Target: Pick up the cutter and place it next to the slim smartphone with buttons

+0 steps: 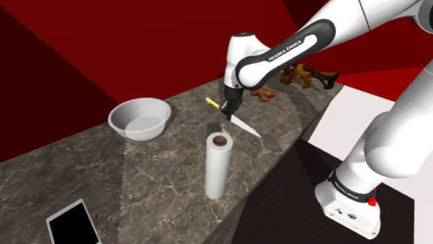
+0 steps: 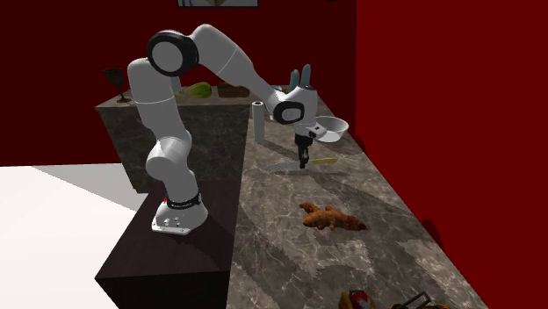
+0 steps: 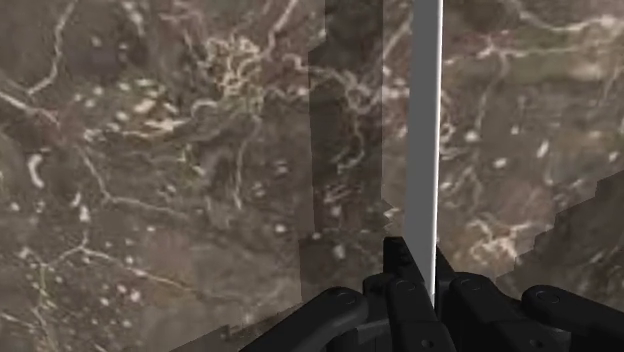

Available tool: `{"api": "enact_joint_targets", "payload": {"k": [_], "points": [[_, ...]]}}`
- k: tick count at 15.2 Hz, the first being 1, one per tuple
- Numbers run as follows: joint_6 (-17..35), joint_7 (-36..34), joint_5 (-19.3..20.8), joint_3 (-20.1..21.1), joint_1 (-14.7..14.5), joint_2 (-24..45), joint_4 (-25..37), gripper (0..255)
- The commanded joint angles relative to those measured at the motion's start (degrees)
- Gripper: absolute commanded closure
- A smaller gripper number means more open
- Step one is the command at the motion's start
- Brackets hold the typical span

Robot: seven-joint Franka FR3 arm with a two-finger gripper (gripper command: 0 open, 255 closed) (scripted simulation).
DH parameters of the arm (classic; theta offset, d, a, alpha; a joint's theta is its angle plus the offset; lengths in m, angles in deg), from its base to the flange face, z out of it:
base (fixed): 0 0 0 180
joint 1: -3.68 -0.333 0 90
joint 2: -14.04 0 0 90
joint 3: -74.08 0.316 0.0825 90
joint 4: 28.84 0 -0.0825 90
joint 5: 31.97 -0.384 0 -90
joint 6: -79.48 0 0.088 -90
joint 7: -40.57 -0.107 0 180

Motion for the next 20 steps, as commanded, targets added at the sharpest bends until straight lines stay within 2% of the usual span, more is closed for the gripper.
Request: {"api": "enact_joint_targets", "payload": {"k": [1, 20], "points": [[-1.1, 0.1, -0.2, 0.0, 0.0, -0.8, 0.4, 255], [-16.0, 1.1, -1.4, -0.3, 0.0, -7.7, 8.3, 255]]}}
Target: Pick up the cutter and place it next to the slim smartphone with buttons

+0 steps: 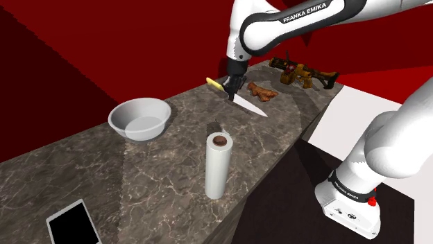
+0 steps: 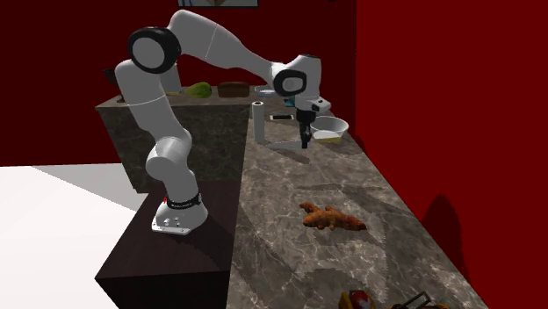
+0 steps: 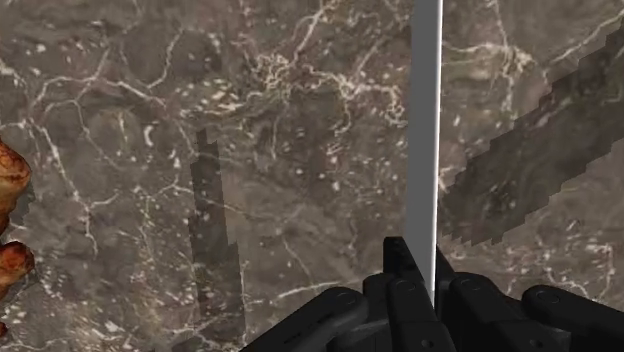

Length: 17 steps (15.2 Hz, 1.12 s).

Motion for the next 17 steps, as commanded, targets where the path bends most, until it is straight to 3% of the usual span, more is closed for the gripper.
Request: {"api": "enact_joint_targets", "payload": {"k": [1, 3, 17], "points": [[-1.5, 0.1, -0.1, -0.1, 0.0, -0.7, 0.8, 255], [-2.6, 0.1, -0.1, -0.1, 0.0, -1.0, 1.5, 255], [-4.1, -20.5, 1.4, 11.2, -8.6, 7.0, 10.8, 255]]}}
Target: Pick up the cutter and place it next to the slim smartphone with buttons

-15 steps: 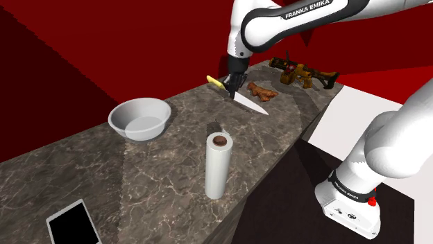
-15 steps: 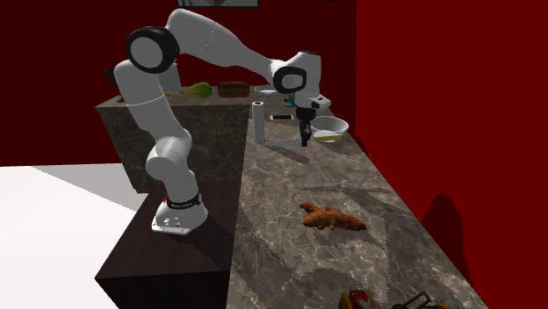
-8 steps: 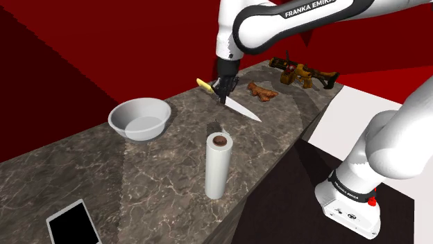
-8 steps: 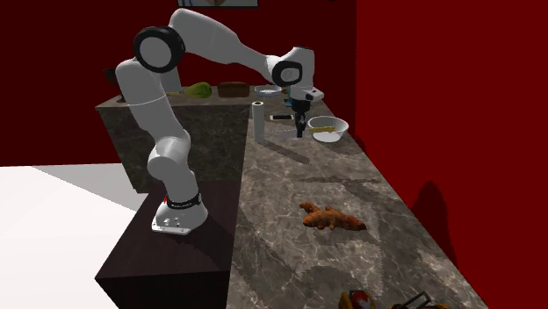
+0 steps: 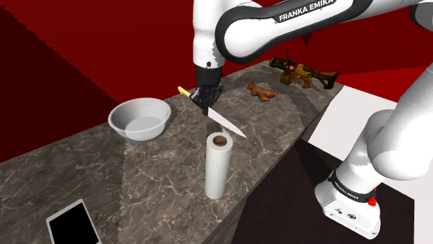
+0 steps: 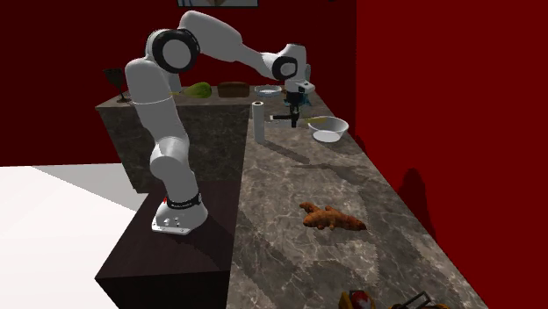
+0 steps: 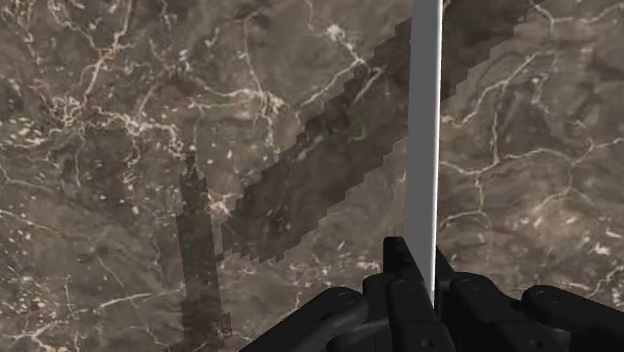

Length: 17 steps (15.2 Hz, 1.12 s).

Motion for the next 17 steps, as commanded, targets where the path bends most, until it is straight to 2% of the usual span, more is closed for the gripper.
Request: {"api": "enact_joint_targets", "payload": {"k": [1, 9, 14, 16, 17], "points": [[-0.1, -3.4, 0.8, 1.6, -1.4, 2.0, 2.0, 255], [-3.1, -15.5, 5.5, 6.1, -7.6, 12.2, 14.0, 255], [-6.5, -22.5, 9.5, 7.7, -12.9, 20.3, 24.3, 255], [-8.7, -25.5, 11.5, 8.0, -16.1, 24.9, 30.5, 255], [-8.0, -25.6, 11.6, 7.9, -16.1, 24.9, 29.9, 255]]}}
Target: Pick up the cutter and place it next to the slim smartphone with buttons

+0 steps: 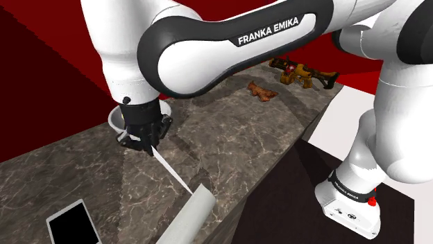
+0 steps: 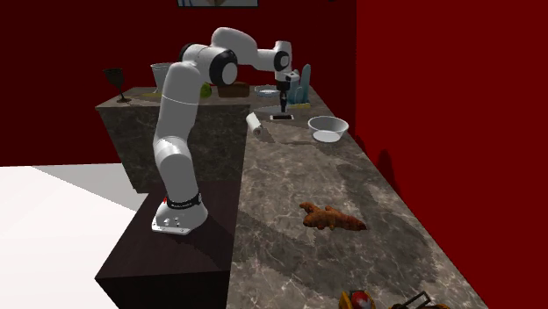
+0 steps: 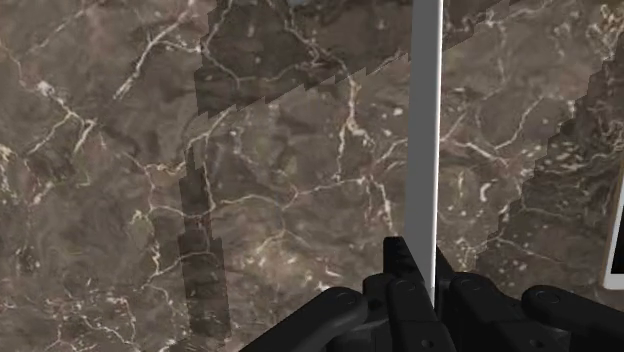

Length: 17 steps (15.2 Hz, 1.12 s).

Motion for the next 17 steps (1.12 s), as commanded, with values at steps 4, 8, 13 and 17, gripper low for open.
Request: {"api": "enact_joint_targets", "payload": {"k": [4, 8, 13, 17], "points": [[2.5, -1.3, 0.9, -0.2, -0.8, 1.8, -1.0, 255], [5.3, -1.6, 1.4, -0.4, -0.8, 2.5, -3.1, 255], [8.6, -2.1, 2.1, -0.8, -0.8, 3.7, -5.3, 255], [11.1, -2.6, 2.8, -1.1, -1.0, 4.8, -6.9, 255]]}}
